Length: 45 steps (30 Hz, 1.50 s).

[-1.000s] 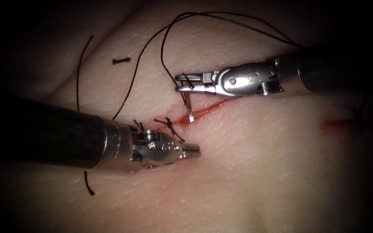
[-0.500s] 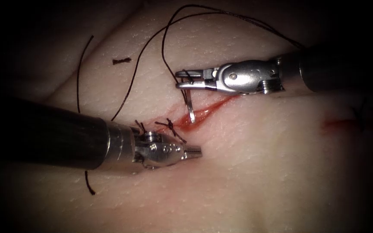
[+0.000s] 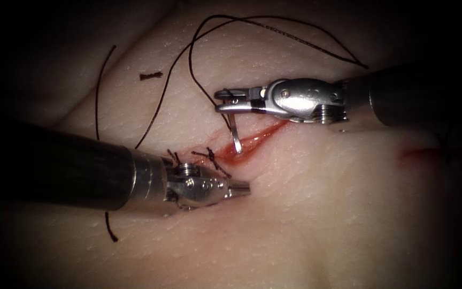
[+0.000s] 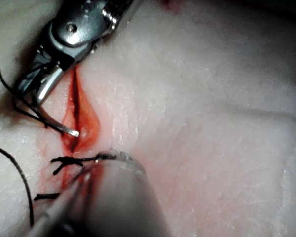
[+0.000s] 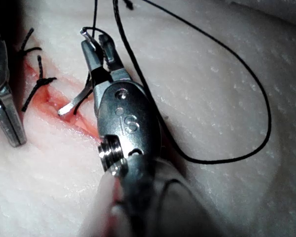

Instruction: Wound Closure

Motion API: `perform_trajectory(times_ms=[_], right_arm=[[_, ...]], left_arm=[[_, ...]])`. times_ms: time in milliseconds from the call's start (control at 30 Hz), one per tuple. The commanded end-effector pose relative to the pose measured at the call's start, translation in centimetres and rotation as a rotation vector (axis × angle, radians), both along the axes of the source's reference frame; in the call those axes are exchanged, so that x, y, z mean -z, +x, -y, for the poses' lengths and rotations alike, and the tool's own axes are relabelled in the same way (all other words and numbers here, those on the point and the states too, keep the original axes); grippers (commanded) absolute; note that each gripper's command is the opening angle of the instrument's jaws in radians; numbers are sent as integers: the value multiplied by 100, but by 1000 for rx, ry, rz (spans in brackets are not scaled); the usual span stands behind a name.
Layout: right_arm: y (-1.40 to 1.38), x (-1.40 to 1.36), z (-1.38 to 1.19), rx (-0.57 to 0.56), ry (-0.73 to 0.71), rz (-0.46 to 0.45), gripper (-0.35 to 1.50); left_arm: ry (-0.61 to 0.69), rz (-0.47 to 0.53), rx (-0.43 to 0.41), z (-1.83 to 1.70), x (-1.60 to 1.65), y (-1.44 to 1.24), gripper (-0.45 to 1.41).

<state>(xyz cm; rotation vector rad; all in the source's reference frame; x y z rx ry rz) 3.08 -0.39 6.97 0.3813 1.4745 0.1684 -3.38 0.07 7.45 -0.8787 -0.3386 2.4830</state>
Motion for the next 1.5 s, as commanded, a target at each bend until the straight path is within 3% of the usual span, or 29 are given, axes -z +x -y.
perform_trajectory(times_ms=[33,800,933,1133,1500], right_arm=[[8,-3,7,5,29,4,-35],[10,-2,20,44,306,60,-35],[9,-1,22,53,393,76,-35],[10,3,31,109,645,111,-35],[6,12,45,138,837,141,-35]], left_arm=[[5,1,2,6,-6,-6,4],[4,-4,7,7,-8,-3,4],[4,-4,6,6,-8,-2,4],[4,-4,6,6,-9,-2,4],[2,-5,5,7,-9,-1,4]])
